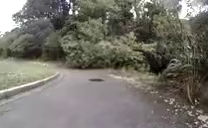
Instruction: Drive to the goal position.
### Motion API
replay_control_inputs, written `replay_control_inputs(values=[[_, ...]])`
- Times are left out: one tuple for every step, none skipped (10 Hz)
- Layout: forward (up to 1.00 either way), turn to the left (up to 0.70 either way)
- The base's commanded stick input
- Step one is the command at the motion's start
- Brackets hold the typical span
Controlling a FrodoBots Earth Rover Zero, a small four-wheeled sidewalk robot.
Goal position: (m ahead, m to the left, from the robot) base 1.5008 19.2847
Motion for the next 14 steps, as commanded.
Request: replay_control_inputs(values=[[0.5, 0.0], [0.5, 0.0], [0.5, 0.0], [0.5, 0.0], [0.5, 0.0], [0.5, 0.0], [0.5, 0.0], [0.5, 0.0], [0.5, 0.0], [0.5, 0.0], [0.5, 0.0], [0.5, 0.0], [0.5, 0.0], [0.5, 0.0]])
